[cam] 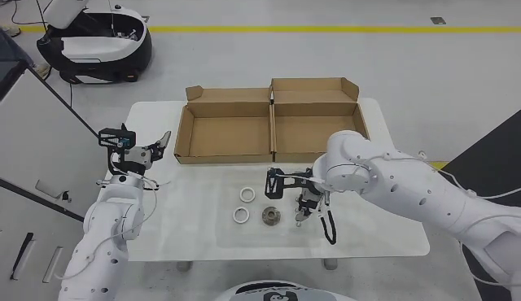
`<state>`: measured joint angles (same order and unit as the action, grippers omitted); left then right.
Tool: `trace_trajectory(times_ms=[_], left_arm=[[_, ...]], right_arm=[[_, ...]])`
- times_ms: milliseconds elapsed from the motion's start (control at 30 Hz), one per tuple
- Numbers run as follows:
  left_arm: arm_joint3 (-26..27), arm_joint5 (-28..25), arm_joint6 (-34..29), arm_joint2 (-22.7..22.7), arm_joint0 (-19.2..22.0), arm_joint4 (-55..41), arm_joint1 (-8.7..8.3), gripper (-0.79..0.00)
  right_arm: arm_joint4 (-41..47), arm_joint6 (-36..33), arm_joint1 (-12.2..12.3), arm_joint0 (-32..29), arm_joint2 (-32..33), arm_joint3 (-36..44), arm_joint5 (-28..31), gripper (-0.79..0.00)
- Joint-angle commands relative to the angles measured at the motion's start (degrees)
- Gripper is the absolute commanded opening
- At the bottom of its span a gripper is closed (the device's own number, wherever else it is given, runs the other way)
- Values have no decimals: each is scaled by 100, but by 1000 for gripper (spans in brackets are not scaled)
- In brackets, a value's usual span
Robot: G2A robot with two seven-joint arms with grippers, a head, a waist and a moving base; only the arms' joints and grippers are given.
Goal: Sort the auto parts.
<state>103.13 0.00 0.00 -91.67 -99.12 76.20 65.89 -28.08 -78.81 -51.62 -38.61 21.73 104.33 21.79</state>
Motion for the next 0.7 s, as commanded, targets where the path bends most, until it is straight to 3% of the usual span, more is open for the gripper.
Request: trace_trajectory(times_ms=[0,133,167,233,267,433,667], left_arm=[[0,0,0,0,0,0,0,0],[0,0,0,0,0,0,0,0],[0,0,0,0,0,0,0,0],[0,0,0,0,0,0,0,0],[0,0,0,0,0,0,0,0],[0,0,0,0,0,0,0,0],[0,0,0,0,0,0,0,0]], right_arm=[[86,-85,-42,21,-33,-26,-28,0],[138,-130,-145,67,-115,-119,-45,0],[144,-151,-169,77,-138,-139,-32,-40],[170,-163,-214,100,-166,-185,-19,-259],[184,-166,-235,110,-179,-203,-3,-283],[229,-235,-331,126,-264,-298,17,-329],[280,-336,-436,76,-382,-444,-77,-332]])
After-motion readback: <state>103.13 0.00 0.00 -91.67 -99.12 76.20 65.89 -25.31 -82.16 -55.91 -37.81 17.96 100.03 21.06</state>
